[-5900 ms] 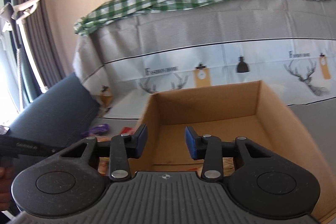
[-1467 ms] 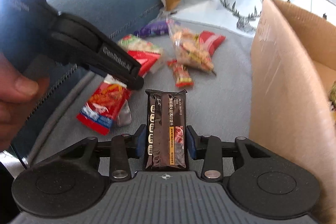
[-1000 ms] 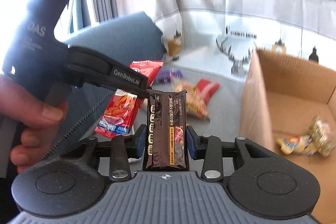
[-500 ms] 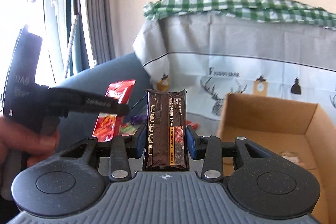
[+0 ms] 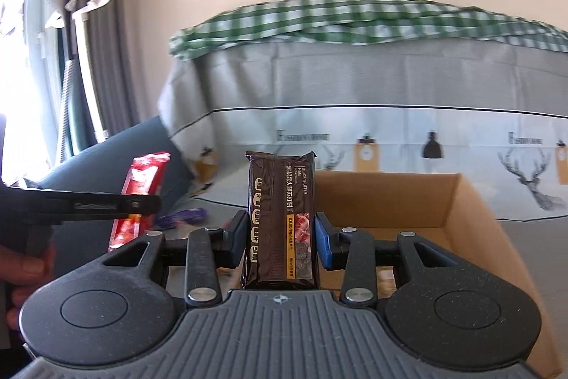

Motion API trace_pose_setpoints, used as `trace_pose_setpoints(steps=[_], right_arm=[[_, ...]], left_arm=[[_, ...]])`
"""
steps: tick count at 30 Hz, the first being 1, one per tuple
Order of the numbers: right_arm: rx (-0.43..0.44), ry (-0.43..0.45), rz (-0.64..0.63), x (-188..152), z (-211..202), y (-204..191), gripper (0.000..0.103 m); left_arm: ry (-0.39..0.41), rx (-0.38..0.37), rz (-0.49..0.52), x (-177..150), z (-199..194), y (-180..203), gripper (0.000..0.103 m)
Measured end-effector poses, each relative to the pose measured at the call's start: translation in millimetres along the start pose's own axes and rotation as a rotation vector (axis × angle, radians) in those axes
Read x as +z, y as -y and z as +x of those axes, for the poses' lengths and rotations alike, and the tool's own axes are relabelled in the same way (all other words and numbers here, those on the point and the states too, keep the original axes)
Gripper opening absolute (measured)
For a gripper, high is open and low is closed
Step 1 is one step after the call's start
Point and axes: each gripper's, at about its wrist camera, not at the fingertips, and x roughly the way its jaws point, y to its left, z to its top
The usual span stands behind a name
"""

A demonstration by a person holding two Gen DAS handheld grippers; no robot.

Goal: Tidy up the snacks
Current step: 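Lift the chocolate bar and red packet in both grippers toward the box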

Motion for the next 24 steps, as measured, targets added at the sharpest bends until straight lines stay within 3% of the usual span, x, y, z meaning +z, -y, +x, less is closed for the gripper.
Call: trace_pose_setpoints(steps=[10, 17, 24], right_arm=[[-0.1, 0.005, 0.051, -6, -10, 45, 0.041], [-0.154, 0.001, 0.065, -10, -11, 61, 0.041], [-0.197, -0.01, 0.073, -13, -8, 70, 0.041]], left_arm=[[0.06, -0.102, -0.067, 3, 2, 35, 0.051], [0.062, -0.201, -0.104, 2, 12, 65, 0.051], [0.061, -0.249, -0.114, 1, 23, 83, 0.051]])
